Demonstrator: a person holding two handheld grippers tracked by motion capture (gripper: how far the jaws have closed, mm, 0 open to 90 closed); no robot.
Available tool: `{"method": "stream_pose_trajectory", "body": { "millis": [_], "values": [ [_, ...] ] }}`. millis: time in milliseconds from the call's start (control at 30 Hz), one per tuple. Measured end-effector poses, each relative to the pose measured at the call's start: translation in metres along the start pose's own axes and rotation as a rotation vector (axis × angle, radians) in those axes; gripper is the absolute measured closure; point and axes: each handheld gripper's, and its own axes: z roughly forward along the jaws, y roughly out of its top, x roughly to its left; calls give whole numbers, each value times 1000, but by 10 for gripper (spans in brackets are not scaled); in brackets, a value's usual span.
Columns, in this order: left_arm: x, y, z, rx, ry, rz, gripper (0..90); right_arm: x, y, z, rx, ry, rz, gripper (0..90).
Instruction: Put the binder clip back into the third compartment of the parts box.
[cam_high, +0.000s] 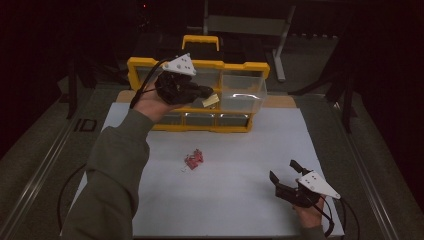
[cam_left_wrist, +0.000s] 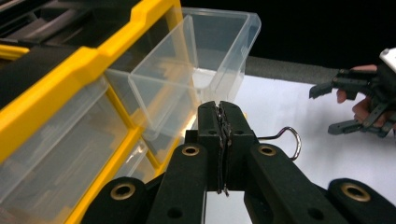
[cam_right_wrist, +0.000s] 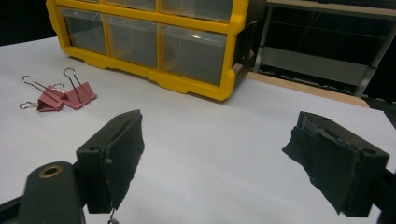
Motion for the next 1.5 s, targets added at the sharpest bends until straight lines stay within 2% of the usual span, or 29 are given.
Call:
{"method": "stream_pose_trajectory", "body": {
  "millis": [233,600,1067,1500],
  "values": [
    [3,11,-4,-29,7,-6,881,0,0,0,2,0,0,163],
    [6,28,-5,-41,20,3,881,1,0,0,3,2,1,163],
    [13,50,10,-81,26,-20,881,0,0,0,-1,5,4,163],
    [18,62,31,-63,2,-19,880,1,0,1,-1,9,3,163]
  ]
}}
